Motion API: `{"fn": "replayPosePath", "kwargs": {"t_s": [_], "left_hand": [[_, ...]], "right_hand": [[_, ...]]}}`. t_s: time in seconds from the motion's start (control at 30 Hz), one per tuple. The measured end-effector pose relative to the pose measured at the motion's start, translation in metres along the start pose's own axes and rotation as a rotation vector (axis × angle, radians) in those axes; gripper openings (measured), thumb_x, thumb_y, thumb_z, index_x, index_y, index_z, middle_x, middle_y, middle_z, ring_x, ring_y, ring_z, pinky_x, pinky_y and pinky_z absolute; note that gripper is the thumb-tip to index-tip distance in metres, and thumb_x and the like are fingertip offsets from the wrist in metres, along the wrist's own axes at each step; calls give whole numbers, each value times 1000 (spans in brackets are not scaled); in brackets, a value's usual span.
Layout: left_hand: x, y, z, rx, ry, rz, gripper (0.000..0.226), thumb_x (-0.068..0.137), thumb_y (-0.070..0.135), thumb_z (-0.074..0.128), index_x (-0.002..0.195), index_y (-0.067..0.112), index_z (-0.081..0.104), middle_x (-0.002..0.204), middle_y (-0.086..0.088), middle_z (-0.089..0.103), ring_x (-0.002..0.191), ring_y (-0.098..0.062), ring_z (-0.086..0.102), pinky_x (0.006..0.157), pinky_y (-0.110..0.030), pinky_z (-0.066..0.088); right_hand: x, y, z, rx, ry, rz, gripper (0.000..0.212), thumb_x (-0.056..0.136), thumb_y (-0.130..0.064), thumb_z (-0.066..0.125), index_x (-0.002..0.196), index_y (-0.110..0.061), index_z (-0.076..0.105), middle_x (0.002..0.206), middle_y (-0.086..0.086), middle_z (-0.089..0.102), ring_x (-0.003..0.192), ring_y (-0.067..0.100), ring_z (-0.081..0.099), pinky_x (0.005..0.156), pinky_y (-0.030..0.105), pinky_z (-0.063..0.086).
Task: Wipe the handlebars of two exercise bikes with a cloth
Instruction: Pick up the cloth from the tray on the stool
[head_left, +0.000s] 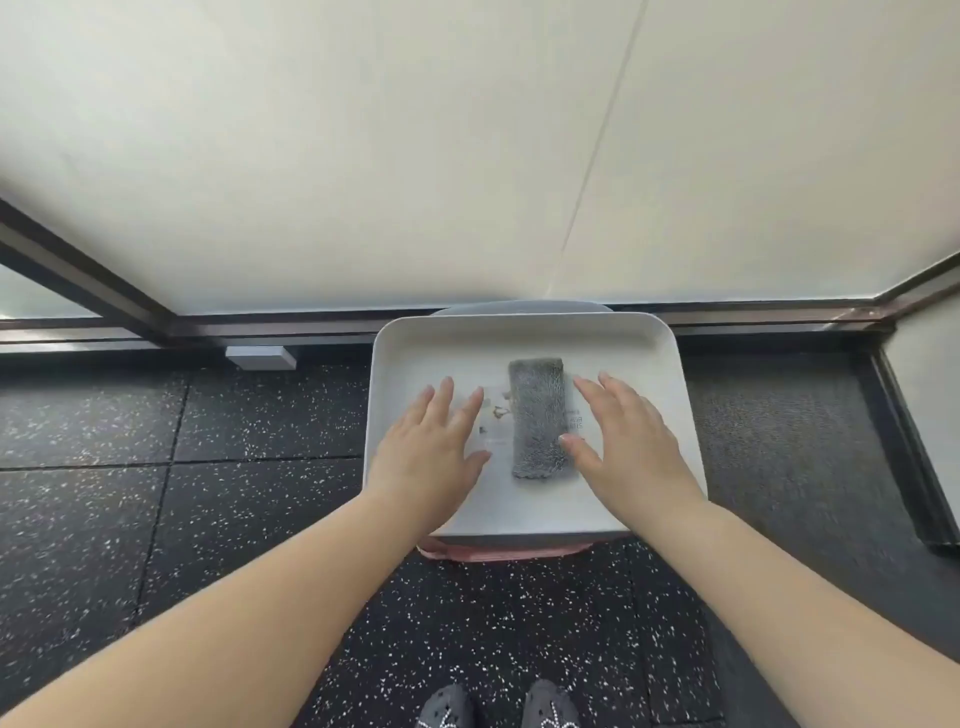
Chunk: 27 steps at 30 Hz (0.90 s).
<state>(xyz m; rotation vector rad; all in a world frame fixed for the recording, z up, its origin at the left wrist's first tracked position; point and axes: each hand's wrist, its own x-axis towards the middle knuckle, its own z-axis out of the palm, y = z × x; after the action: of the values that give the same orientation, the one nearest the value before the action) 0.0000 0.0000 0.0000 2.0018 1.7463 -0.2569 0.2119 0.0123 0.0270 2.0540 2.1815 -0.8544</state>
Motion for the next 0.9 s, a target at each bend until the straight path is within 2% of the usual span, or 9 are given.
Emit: {"fn": "replayPosePath", "kwargs": {"t_s": [0.07,0.17,0.3,0.47,0.57,0.67,0.77,0.83,0.9], "left_hand": [[9,-3,8,-22,-7,-56,68,98,54,28,152,33,-8,162,-4,-13,149,-24,-8,118,-38,14],[16,-11,20,22,-14,-47,70,96,56,32,151,37,-8,160,-5,-19,148,-24,-13,116,-39,20],[17,-15,24,70,-8,-24,73,94,60,33,150,39,-9,160,-5,-19,148,-24,-13,113,-39,26],[18,-17,27,68,8,-6,74,93,62,32,149,39,-11,160,-5,-20,148,-24,-13,116,-36,22],[19,-18,28,60,14,-9,74,93,63,32,149,40,-10,160,-4,-20,148,-23,-13,116,-35,22],[19,-18,28,54,14,-13,74,92,63,32,149,41,-10,160,-3,-20,148,-23,-13,115,-35,23],[19,-18,26,51,-6,-20,74,93,63,34,149,41,-9,160,-2,-19,148,-22,-12,115,-35,23],[19,-18,23,45,-24,-26,73,93,61,35,149,42,-8,160,-2,-17,148,-22,-11,116,-35,22],[18,-18,18,23,-51,-36,71,94,59,36,149,42,-5,161,-1,-16,148,-21,-10,116,-36,21]], "right_hand": [[10,-2,8,24,36,-10,63,93,-46,50,148,-31,25,157,-1,22,142,21,20,112,40,25],[20,-12,22,12,76,-62,61,90,-44,55,145,-30,33,152,0,29,137,23,27,109,41,33],[31,-24,36,-59,86,-106,64,89,-44,58,146,-28,34,155,2,26,139,25,23,110,40,31],[41,-30,49,-108,101,-57,72,84,-54,59,146,-27,33,156,4,21,140,28,22,107,42,32],[46,-35,56,-102,133,0,71,83,-52,60,145,-29,33,154,3,20,136,29,23,106,41,33],[50,-37,62,-63,156,23,64,86,-41,62,144,-28,37,152,5,23,131,31,26,104,42,34],[51,-33,64,35,207,-8,55,87,-18,64,139,-22,47,146,10,32,125,35,31,103,41,35],[53,-31,61,90,211,-26,55,84,-3,61,135,-19,52,142,12,36,123,36,34,100,34,35],[55,-31,54,154,186,-17,58,80,7,56,131,-18,55,137,11,38,122,33,35,90,25,35]]}}
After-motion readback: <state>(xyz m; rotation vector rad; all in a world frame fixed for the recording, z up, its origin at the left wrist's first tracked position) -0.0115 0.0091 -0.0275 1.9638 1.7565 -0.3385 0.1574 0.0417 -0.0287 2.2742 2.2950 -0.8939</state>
